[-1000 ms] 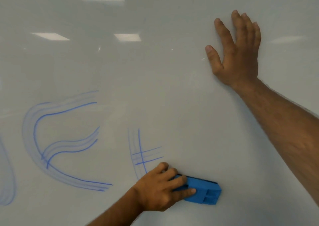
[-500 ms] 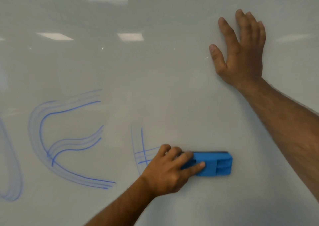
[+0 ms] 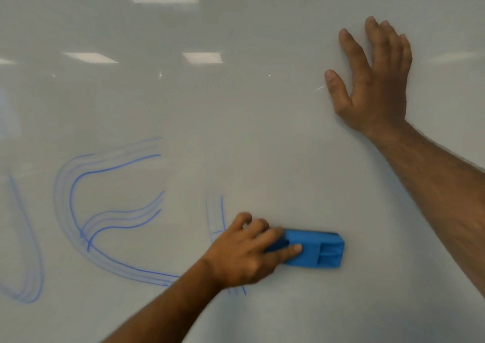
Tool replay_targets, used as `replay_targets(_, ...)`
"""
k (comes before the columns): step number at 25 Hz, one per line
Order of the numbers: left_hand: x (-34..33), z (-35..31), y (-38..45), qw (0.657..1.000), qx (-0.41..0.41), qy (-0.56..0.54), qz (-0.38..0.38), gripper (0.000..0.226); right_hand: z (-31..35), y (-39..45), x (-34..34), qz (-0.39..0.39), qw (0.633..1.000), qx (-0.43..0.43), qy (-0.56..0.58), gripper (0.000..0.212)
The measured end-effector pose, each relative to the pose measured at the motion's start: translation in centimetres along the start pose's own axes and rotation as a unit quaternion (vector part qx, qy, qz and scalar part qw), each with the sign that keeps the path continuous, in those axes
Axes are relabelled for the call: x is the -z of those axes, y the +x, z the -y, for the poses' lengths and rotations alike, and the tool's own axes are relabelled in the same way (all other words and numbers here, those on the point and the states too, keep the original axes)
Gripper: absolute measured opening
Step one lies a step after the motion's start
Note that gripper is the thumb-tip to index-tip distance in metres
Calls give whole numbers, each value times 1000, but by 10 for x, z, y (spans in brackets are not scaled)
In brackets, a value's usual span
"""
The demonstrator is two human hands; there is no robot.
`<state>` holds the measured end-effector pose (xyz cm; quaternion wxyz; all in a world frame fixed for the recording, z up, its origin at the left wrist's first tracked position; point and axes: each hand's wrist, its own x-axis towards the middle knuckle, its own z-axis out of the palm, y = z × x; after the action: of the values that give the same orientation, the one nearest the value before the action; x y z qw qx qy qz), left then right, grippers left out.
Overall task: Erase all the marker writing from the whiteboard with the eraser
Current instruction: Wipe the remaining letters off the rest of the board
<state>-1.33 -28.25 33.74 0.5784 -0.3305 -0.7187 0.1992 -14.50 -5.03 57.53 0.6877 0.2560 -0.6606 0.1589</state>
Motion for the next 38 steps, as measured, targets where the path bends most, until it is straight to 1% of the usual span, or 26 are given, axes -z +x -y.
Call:
replay_targets(2, 10, 26, 24, 998, 30, 38, -28, 40, 0, 0, 0, 2, 1000, 1, -1, 65)
replay_targets(4, 23, 55, 46, 993, 71, 70, -58, 47, 0, 0, 0, -4, 1000, 5, 1, 65)
replay_targets(6, 38, 85, 64, 983, 127, 104, -86, 51, 0, 0, -1, -13, 1000, 8, 2, 64)
replay_targets(9, 58, 124, 75, 962, 205, 133, -119, 52, 0, -1, -3, -16, 1000, 6, 1, 63)
replay_targets(11, 66, 137, 76, 950, 244, 137, -135, 51, 0, -1, -3, -19, 1000, 7, 1, 63)
replay_targets(13, 68, 137, 72, 944, 267, 132, -143, 51, 0, -1, -3, -19, 1000, 8, 1, 63)
replay_targets(15, 66, 129, 63, 950, 253, 124, -134, 51, 0, -1, -2, -16, 1000, 6, 4, 63)
replay_targets(16, 64, 123, 54, 959, 228, 121, -120, 51, 0, -1, -2, -19, 1000, 6, 5, 63)
replay_targets(19, 65, 108, 13, 989, 100, 100, -49, 51, 1, -1, -2, -27, 1000, 9, 4, 62)
replay_targets(21, 71, 100, -16, 996, 31, 88, -1, 48, 1, -1, -2, -23, 1000, 8, 6, 61)
replay_targets(22, 74, 100, -27, 996, 14, 88, 15, 47, 1, -1, -2, -21, 1000, 6, 7, 61)
replay_targets(23, 78, 102, -35, 996, 8, 91, 23, 47, 1, -2, -2, -22, 1000, 5, 8, 61)
replay_targets(25, 86, 113, -41, 994, 31, 103, 16, 48, 1, -2, -2, -25, 1000, 5, 9, 60)
replay_targets(27, 91, 124, -36, 987, 98, 124, -23, 48, 2, -3, -2, -27, 1000, 5, 11, 60)
replay_targets(29, 92, 130, -27, 970, 195, 122, -75, 47, 1, -3, -2, -28, 1000, 6, 12, 60)
replay_targets(30, 91, 128, -24, 962, 231, 111, -96, 47, 1, -3, -2, -27, 1000, 7, 11, 59)
replay_targets(31, 88, 124, -24, 958, 247, 102, -105, 48, 0, -3, -2, -26, 1000, 8, 11, 59)
replay_targets(33, 81, 113, -31, 965, 226, 96, -92, 50, 1, -4, -3, -25, 1000, 7, 9, 58)
replay_targets(38, 63, 69, -71, 993, 102, 60, -24, 47, 3, -6, -2, -31, 999, 3, 18, 59)
